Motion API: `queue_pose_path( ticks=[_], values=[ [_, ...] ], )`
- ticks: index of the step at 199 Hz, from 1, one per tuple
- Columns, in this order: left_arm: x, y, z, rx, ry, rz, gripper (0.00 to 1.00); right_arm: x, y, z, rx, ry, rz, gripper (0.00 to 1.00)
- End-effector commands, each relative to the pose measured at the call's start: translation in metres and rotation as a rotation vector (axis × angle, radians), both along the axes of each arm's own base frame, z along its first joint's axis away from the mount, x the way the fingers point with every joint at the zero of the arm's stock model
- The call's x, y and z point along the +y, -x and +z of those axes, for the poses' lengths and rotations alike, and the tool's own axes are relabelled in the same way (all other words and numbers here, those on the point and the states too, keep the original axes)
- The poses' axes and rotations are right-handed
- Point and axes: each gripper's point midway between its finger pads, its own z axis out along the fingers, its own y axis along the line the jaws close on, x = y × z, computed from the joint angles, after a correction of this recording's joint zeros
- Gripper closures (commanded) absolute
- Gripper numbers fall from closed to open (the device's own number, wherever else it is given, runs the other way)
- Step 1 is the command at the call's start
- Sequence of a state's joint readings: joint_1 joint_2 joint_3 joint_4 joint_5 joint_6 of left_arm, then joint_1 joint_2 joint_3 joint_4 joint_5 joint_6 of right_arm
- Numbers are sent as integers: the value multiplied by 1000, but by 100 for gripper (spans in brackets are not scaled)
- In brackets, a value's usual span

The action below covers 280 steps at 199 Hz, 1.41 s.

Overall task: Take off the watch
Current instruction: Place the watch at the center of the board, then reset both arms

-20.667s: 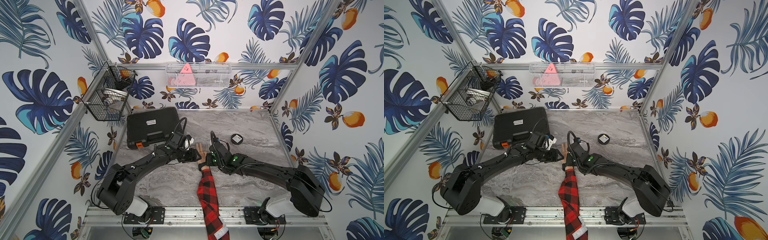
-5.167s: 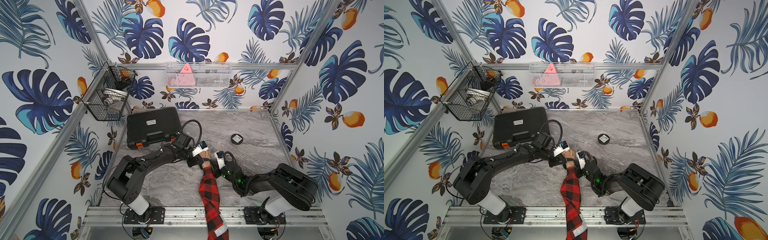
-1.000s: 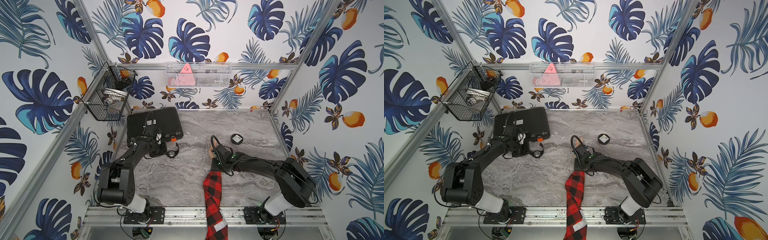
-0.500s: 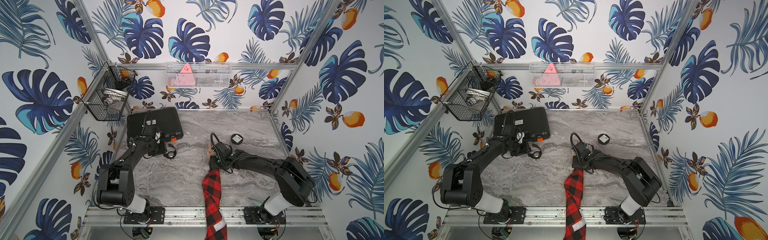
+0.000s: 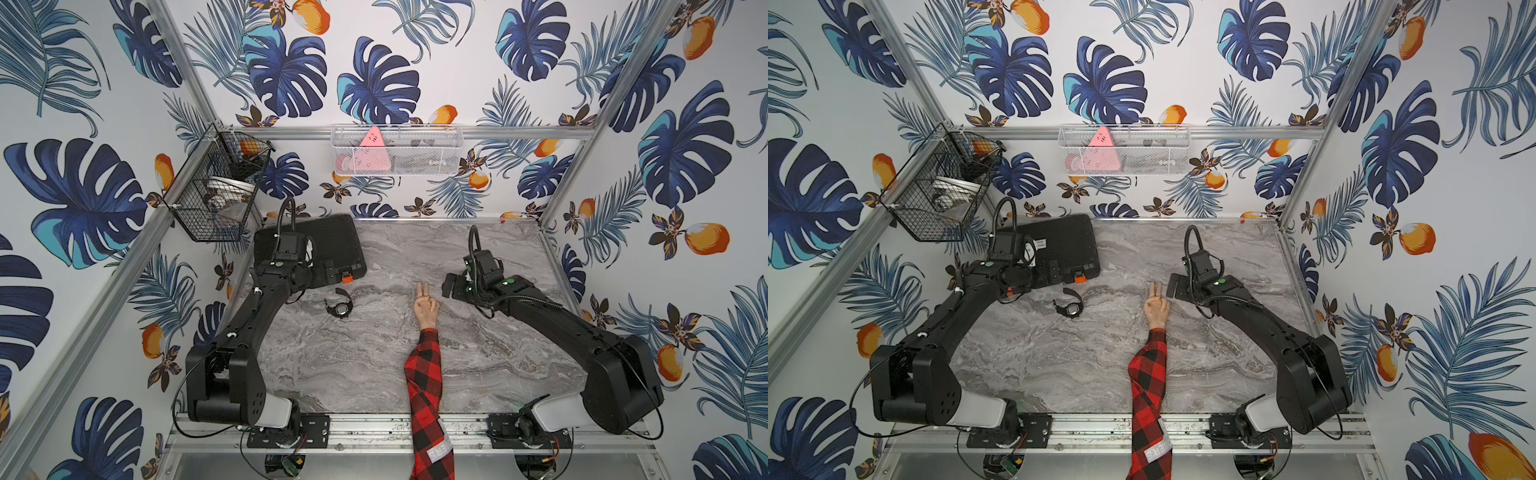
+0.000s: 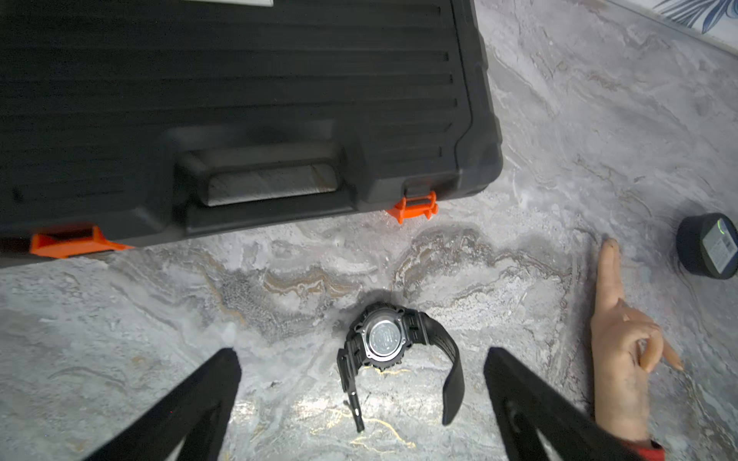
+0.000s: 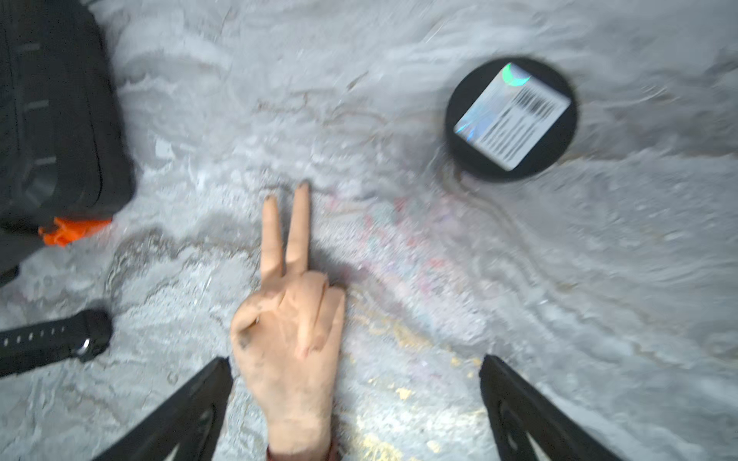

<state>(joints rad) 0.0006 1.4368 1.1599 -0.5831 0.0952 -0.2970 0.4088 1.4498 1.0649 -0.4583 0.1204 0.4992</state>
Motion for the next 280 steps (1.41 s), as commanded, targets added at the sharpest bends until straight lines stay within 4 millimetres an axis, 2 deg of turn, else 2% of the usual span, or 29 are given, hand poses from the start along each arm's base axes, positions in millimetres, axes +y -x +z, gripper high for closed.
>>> queue_pose_path(
  ticks=[1, 21, 32, 34, 36, 53, 77, 99, 115, 140, 155, 161, 174, 186, 212, 230, 239, 269, 280],
  values=[
    [16, -15, 14, -96, -39, 98, 1, -38, -14, 9, -35, 145, -32, 0],
    [39, -21, 18, -206, -125, 193, 1, -72, -32, 14, -105, 226, -99, 0],
    [45, -19, 9, -264, -187, 185, 1, -91, -39, 16, -151, 265, -135, 0],
    [45, -20, 10, -284, -199, 173, 1, -94, -40, 16, -160, 272, -141, 0],
    [45, -26, 20, -336, -209, 163, 1, -97, -41, 16, -168, 279, -148, 0],
    [37, -24, 4, -437, -253, 65, 1, -117, -44, 13, -254, 331, -157, 0],
    [51, -15, -25, -403, -303, 128, 1, -142, -36, -7, -318, 415, -164, 0],
    [64, -2, -38, -461, -327, 221, 1, -173, -26, -29, -295, 407, -270, 0],
    [73, 9, -47, -485, -352, 271, 1, -187, -19, -39, -323, 374, -334, 0],
    [80, 22, -56, -548, -380, 313, 1, -189, -10, -53, -392, 337, -359, 0],
    [82, 26, -57, -593, -381, 329, 1, -185, -8, -50, -422, 327, -331, 0],
    [79, 25, -56, -606, -371, 319, 1, -182, -9, -43, -467, 315, -317, 0],
    [77, 20, -56, -637, -380, 299, 1, -183, -6, -32, -580, 315, -329, 0],
    [80, 19, -59, -656, -386, 319, 1, -186, -4, -29, -626, 312, -347, 0],
    [72, 12, -64, -656, -378, 260, 1, -188, -13, -42, -643, 243, -343, 0],
    [64, 10, -64, -665, -369, 216, 1, -179, -18, -54, -680, 232, -270, 0],
    [60, 10, -63, -679, -367, 195, 1, -172, -19, -54, -702, 228, -230, 0],
    [50, 8, -71, -697, -367, 136, 1, -176, -34, -70, -558, 239, -236, 0],
    [48, 7, -77, -701, -365, 131, 1, -178, -40, -68, -560, 248, -244, 0]
  ],
)
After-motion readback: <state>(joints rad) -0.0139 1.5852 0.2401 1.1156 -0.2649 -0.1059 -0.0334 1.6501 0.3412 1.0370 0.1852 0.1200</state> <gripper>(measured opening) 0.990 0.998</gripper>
